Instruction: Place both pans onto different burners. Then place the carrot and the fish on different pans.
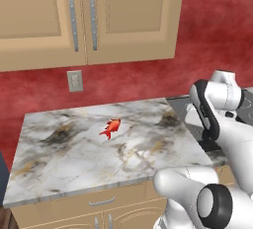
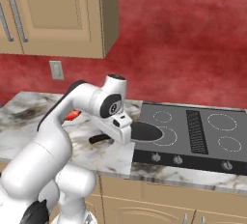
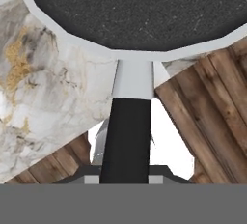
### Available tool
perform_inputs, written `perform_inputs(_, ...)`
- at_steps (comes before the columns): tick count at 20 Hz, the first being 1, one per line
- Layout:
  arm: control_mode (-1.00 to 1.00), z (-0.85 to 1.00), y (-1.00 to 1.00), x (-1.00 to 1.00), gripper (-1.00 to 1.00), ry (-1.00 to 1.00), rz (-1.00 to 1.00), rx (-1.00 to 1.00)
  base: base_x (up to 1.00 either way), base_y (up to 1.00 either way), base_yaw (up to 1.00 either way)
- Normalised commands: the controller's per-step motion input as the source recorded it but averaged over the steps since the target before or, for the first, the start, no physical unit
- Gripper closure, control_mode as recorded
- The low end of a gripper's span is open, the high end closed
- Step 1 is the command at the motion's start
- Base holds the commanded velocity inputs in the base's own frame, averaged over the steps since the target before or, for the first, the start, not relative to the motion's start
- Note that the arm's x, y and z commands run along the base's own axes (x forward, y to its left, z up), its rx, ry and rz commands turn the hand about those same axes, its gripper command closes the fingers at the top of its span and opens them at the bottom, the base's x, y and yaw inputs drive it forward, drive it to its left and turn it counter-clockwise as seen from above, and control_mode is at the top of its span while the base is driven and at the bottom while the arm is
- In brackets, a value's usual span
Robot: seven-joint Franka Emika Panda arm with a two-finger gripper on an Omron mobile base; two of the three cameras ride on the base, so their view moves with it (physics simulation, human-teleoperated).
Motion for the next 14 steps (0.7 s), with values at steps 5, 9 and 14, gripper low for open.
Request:
perform_inputs(5, -1.0, -0.02, -0.18, 0.26, 1.0, 0.02, 0.0, 0.0, 0.0, 0.0, 0.0)
perform_inputs(9, -1.0, -0.17, -0.22, 0.2, 1.0, 0.01, 0.0, 0.02, 0.0, 0.0, 0.0)
perform_inputs(14, -1.0, -0.32, -0.18, 0.17, 1.0, 0.0, 0.0, 0.05, 0.0, 0.0, 0.0)
